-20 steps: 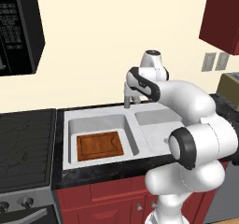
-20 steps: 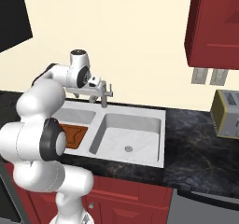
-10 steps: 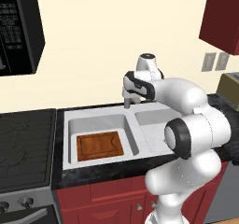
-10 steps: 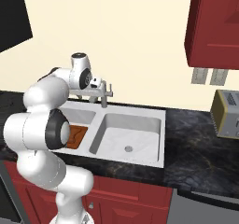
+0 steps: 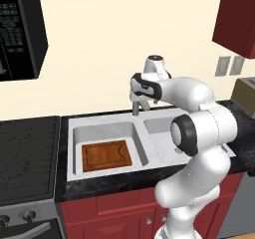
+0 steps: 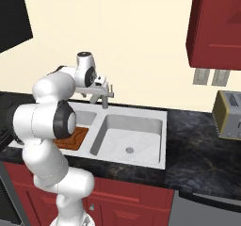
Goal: Turn on the sink faucet with hot water and rinse the cutting board for ten seconds, then turn off the faucet. Push the cutting board to reach the water if necessary.
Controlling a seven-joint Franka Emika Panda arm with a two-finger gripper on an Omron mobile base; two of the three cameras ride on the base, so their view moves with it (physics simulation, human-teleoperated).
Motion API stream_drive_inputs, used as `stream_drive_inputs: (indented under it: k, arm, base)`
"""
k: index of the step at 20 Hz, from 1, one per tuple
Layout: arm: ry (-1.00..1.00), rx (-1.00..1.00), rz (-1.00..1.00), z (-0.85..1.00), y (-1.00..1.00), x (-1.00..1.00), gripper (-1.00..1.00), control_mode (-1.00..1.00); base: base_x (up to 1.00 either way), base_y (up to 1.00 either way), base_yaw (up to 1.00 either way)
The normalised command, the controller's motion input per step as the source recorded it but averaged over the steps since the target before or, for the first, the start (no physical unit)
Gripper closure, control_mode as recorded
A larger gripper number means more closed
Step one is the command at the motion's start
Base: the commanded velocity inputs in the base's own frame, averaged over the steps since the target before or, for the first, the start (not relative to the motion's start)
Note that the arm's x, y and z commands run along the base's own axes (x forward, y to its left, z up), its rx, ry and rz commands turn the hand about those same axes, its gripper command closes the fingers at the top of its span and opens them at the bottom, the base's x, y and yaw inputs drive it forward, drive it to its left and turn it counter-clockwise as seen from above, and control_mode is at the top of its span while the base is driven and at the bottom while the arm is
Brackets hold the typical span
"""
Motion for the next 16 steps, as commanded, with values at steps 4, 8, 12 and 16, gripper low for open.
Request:
stream_drive_inputs:
  k: [4,8,12,16]
  arm:
    - [0.04,0.00,0.00,-0.01,-0.10,0.34,-1.00,-1.00]
    - [0.03,0.00,0.00,-0.04,-0.02,0.29,-1.00,-1.00]
    - [0.02,0.00,0.00,-0.05,0.00,0.19,-1.00,-1.00]
    - [0.01,0.00,0.00,-0.13,0.00,0.04,-1.00,-1.00]
  base:
    - [0.00,0.00,0.00]
    - [0.00,0.00,0.00]
    - [0.00,0.00,0.00]
    - [0.00,0.00,0.00]
